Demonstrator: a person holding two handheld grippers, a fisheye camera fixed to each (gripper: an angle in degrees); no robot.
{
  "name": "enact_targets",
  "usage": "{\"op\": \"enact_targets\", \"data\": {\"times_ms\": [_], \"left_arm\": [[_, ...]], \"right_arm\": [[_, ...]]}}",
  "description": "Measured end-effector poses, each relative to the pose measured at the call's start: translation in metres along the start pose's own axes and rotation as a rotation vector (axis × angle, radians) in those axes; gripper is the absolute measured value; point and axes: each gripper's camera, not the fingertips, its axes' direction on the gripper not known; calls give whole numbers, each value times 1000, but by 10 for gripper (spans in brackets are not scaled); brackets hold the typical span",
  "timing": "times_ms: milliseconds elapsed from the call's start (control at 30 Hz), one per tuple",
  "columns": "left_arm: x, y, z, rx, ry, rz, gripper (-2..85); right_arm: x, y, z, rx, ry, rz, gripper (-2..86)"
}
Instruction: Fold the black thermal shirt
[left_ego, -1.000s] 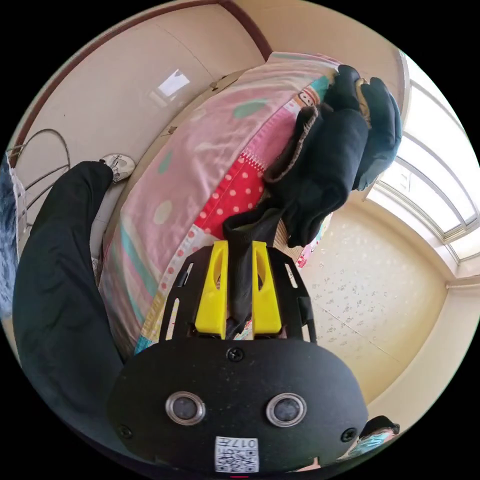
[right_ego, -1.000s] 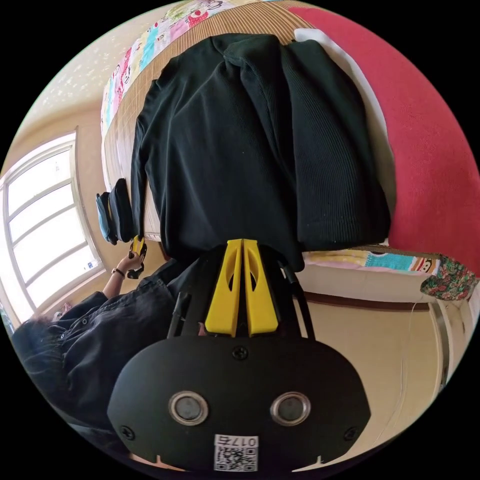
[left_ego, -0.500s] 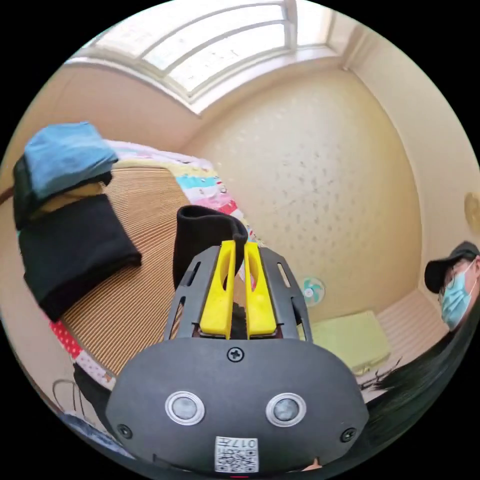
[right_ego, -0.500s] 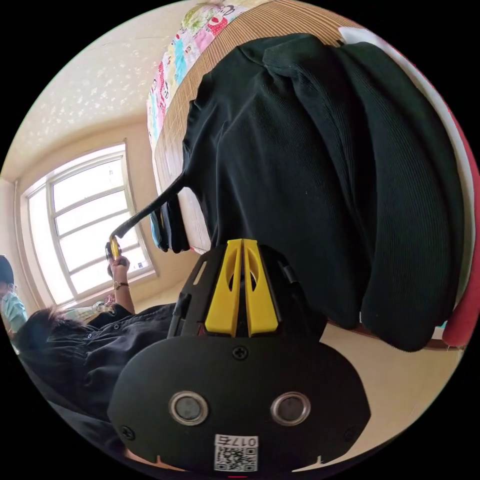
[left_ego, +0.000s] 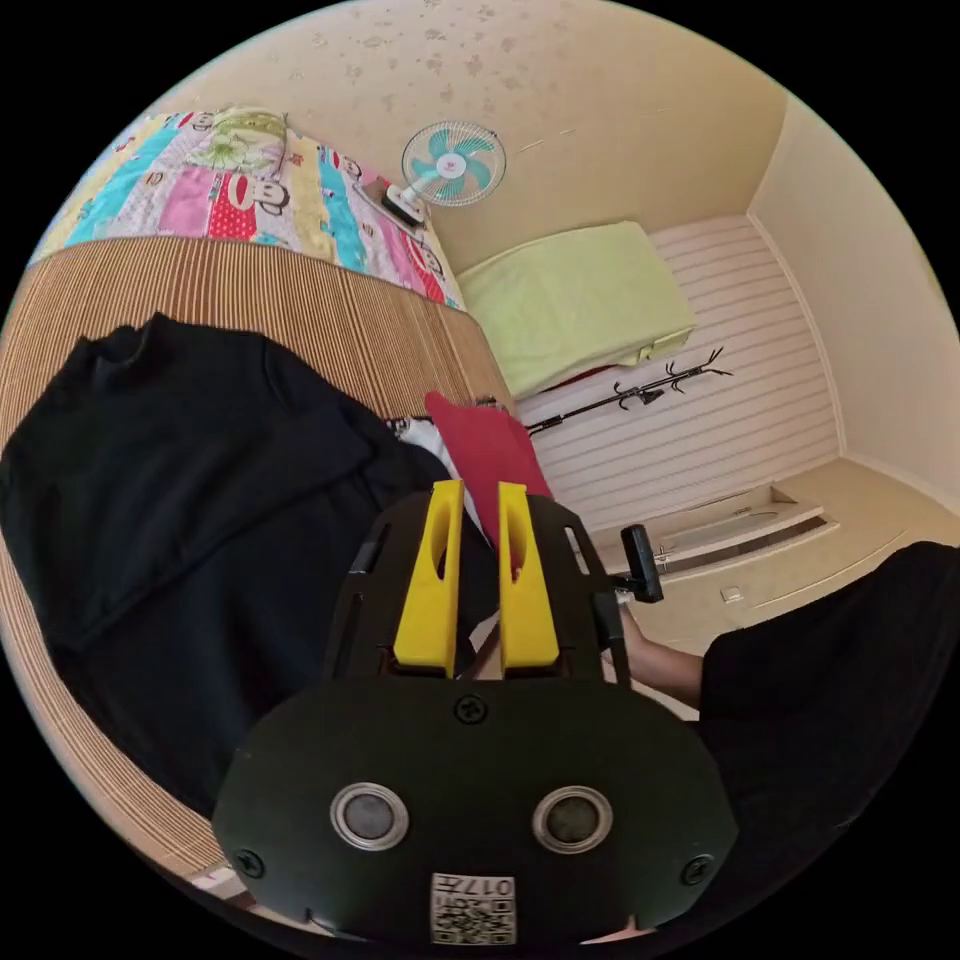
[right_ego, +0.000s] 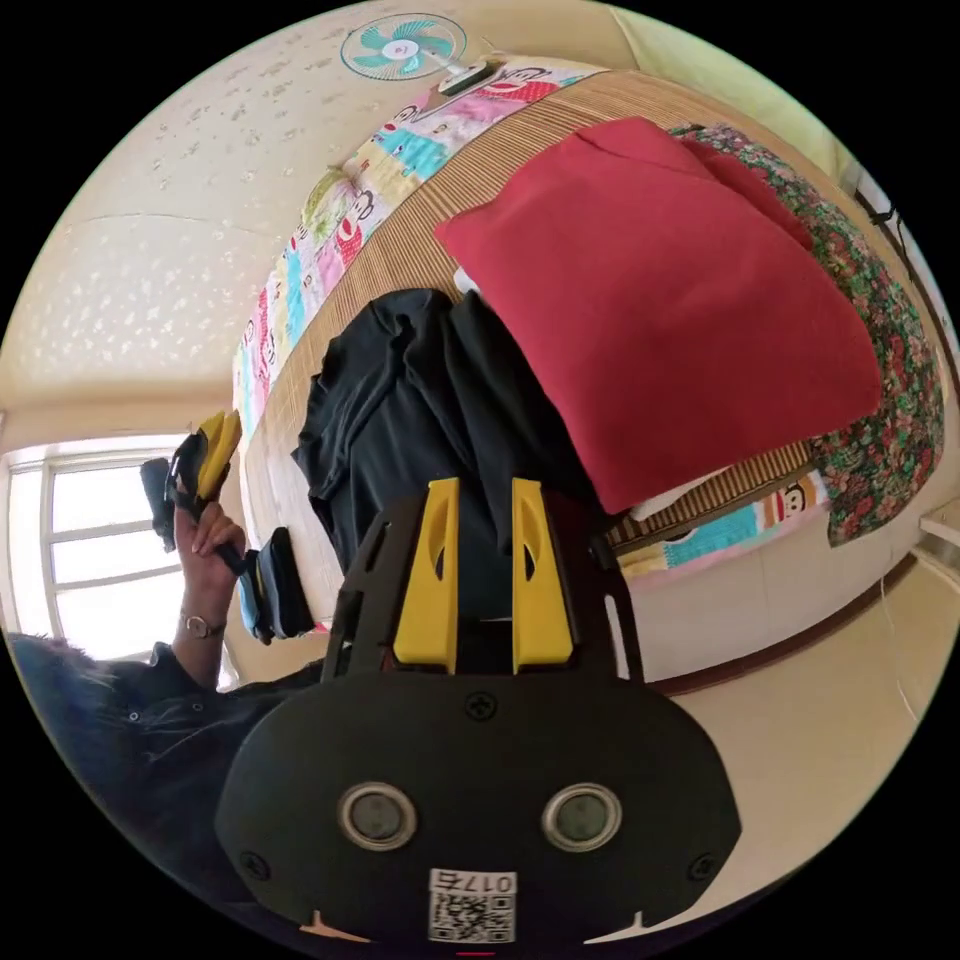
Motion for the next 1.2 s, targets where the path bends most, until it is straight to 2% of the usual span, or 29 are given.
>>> {"op": "enact_targets", "data": {"times_ms": [67,133,200,367,433,500,567,700,833,1033,1100,1200], "left_arm": [[-7,29,18,-93,-8,-43,64],[-20,64,29,-200,-17,-122,64],[-27,80,26,-251,-30,-165,63],[-35,94,-6,-250,-111,-165,55],[-46,96,-22,-203,-150,-201,54],[-54,98,-33,-154,-133,-248,54],[-59,101,-42,-111,-106,-275,53],[-61,110,-49,-90,-103,-305,52],[-61,125,-51,-112,-89,-326,53],[-76,150,-63,-78,-41,-431,53],[-80,155,-69,-67,-34,-451,53],[-86,161,-81,-56,-42,-475,53]], "right_arm": [[-4,-4,19,-67,68,-40,81],[-8,-11,64,-248,154,-75,61],[-19,-14,68,-298,141,-106,46],[-83,-42,-47,-141,123,-212,35],[-103,-66,-122,19,152,-276,33],[-96,-90,-163,100,157,-274,34],[-71,-117,-185,167,195,-226,37],[35,-157,-175,207,197,31,51],[90,-112,-141,272,-45,272,92],[126,-54,-55,362,-385,437,97],[122,-58,-43,387,-382,442,95],[113,-83,-32,357,-245,490,71]]}}
